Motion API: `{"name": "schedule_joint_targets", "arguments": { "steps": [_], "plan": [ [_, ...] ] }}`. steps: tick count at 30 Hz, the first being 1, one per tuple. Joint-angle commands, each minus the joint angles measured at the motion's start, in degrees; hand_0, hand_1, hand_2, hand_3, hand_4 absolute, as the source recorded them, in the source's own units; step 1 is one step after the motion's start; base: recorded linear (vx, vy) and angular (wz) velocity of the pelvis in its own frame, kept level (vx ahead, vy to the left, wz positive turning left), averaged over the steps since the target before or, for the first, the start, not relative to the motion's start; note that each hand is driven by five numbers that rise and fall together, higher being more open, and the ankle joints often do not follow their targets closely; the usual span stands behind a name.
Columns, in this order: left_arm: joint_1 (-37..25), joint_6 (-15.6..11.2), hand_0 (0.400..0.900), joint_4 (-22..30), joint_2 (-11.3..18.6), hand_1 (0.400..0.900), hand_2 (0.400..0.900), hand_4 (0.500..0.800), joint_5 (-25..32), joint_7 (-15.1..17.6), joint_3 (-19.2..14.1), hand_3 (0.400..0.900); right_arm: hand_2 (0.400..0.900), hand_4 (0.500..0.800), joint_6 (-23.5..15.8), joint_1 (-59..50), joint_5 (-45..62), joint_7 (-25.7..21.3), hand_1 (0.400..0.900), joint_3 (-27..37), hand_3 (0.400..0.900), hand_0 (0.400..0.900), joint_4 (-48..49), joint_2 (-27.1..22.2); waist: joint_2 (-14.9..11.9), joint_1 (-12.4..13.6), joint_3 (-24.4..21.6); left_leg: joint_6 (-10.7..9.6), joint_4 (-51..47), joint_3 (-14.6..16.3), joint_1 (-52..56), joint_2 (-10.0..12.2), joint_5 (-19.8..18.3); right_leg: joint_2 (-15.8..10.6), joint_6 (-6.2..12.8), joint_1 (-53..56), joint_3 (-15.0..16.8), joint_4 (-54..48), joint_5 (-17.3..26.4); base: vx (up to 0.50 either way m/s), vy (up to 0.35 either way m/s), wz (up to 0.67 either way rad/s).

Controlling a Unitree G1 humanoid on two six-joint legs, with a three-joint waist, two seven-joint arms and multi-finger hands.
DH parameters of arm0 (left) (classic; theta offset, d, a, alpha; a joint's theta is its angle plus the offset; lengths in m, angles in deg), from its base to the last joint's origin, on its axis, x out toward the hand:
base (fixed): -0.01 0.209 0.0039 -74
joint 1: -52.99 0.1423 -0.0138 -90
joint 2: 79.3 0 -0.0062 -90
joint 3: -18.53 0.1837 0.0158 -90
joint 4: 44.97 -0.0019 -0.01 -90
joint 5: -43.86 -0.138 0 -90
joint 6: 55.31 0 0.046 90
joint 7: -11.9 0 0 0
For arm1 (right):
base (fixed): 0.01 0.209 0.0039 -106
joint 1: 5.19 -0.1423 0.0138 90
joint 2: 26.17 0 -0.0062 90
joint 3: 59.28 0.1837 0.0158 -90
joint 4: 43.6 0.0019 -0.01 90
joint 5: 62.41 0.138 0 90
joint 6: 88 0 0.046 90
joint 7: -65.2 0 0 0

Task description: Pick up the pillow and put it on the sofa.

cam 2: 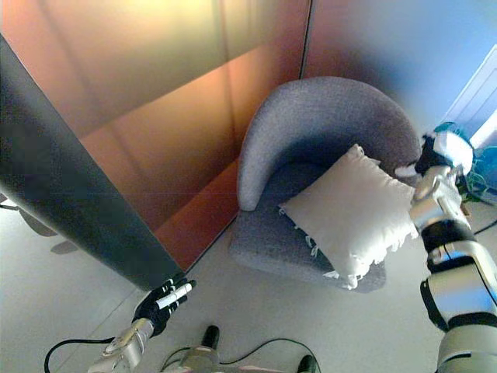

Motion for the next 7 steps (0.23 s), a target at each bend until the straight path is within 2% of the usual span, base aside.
{"name": "schedule_joint_targets", "arguments": {
  "steps": [1, 7],
  "plan": [
    [-1.0, -3.2, 0.9, 0.9, 1.0, 0.9, 0.9, 0.8, -0.8, -1.5, -1.2, 0.9, 0.9, 0.8, -3.6, 0.4, 3.1, -0.6, 0.9, 2.0, 0.9, 0.9, 5.4, -0.7, -3.0, -0.7, -5.0, 1.3, -0.4, 2.6, 2.2, 1.3, -2.0, -5.3, 3.67, 2.4, 1.8, 0.9, -2.3, -0.01, -0.017, -0.14],
    [-1.9, -3.7, 0.9, -0.7, -0.2, 0.9, 0.9, 0.8, -2.0, -0.7, -2.1, 0.9, 0.9, 0.8, -5.8, 4.5, 4.2, 0.1, 0.9, 3.7, 0.9, 0.9, 6.9, 1.8, -3.3, -1.5, -5.0, 1.6, -0.3, 2.8, 2.6, 0.9, -2.2, -5.4, 3.55, 2.2, 2.5, 1.1, -1.9, -0.01, -0.008, -0.03]
  ]
}}
